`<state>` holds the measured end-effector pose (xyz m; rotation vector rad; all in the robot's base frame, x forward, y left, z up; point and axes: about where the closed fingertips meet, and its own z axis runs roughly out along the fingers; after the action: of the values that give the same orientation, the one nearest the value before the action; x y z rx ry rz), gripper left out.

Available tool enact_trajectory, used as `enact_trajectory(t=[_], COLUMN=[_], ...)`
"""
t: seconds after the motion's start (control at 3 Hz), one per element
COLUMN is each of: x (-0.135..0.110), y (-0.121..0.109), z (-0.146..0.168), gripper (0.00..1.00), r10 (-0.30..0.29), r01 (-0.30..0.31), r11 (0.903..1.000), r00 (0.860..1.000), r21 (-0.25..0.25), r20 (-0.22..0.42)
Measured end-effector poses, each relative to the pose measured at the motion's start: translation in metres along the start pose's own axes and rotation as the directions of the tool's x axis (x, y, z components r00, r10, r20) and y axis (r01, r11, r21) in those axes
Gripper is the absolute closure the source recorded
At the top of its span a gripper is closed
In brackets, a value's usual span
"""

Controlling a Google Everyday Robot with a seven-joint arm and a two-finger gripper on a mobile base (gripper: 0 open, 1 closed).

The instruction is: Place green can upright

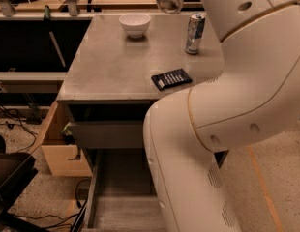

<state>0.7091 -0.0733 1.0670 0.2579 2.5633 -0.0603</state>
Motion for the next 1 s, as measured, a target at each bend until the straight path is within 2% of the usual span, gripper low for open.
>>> enact_trajectory(t=[0.33, 0.67, 1.0], x=[0.004, 0.005, -0.003], y=[-0.040, -0.090, -0.087], z=[-0.014, -0.031, -0.028], gripper=[1.00, 1.00, 1.00], r10=[0.052, 0.143, 0.147], r01=[-0.054, -0.151, -0.152], r11=[0.9979, 0.9814, 0.9797], r00=[0.997, 0.987, 0.988], r21=[-0.037, -0.119, -0.131], r20=[-0.049, -0.069, -0.047])
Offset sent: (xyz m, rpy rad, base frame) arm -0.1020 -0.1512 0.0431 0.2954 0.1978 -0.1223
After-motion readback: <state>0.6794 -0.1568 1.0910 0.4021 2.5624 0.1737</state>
